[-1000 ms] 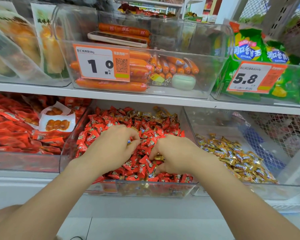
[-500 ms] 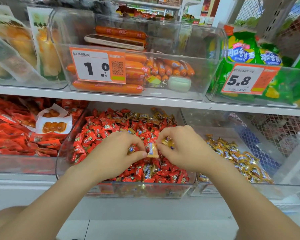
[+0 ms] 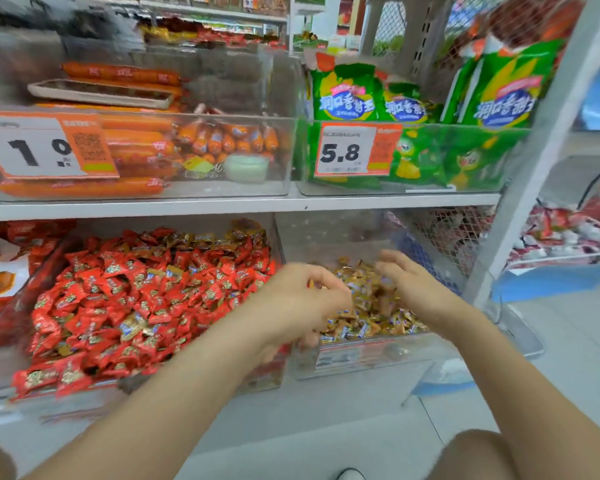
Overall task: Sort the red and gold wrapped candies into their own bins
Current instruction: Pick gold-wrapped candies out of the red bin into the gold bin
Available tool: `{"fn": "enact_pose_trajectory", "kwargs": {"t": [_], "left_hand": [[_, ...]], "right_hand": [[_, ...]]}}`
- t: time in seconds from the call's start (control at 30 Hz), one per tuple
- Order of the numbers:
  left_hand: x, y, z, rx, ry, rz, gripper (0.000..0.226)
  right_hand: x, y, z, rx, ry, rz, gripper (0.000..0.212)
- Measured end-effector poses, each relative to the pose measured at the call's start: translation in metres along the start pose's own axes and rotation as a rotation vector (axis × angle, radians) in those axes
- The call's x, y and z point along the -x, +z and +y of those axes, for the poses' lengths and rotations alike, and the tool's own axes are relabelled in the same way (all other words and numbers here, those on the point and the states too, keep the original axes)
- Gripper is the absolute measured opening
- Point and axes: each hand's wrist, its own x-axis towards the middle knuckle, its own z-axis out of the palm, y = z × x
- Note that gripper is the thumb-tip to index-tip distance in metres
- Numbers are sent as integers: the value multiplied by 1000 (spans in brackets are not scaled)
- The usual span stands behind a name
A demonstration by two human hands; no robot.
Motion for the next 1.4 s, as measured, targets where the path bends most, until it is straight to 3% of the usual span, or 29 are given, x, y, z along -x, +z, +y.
{"fn": "enact_pose_trajectory", "kwargs": {"t": [0.1,0.17,0.27,0.33,0.4,0.47,0.57,0.67,0.77,0.83,0.9,1.0,1.17,1.27,1.4], "left_hand": [[-43,39,12,-202,69,96,11],[-70,57,10,-350,124,126,30],[-92,62,-2,-665,107,-33,56],[-86,54,-7,-871,198,-5,48],[-66,36,-8,-993,356,164,27],[-37,8,-10,-971,498,303,21],[-5,-50,-25,-863,521,448,20],[2,-110,-48,-869,431,644,30],[-10,-149,-68,-970,150,759,41],[-19,-170,-78,-1054,-81,802,47],[-26,-187,-84,-1038,-180,838,64],[-39,-207,-91,-966,-239,847,86],[-66,-225,-96,-944,-274,763,86],[-80,-236,-101,-945,-244,739,89],[-90,-238,-100,-878,-187,713,96]], "right_hand": [[5,-17,9,69,-93,20,49],[7,-24,12,210,-127,58,40],[9,-24,10,306,-170,114,27],[14,-19,0,281,-214,141,21],[21,-5,-17,259,-270,143,24],[32,14,-39,267,-336,88,28],[47,55,-70,303,-440,8,27],[52,104,-101,316,-571,-46,27],[36,148,-114,429,-634,-53,33],[14,176,-124,563,-619,-28,26],[-10,196,-136,708,-530,-9,23],[-43,215,-148,790,-413,10,41],[-74,236,-154,772,-317,82,35],[-70,240,-167,668,-252,31,44],[-64,243,-177,572,-192,-101,38]]}}
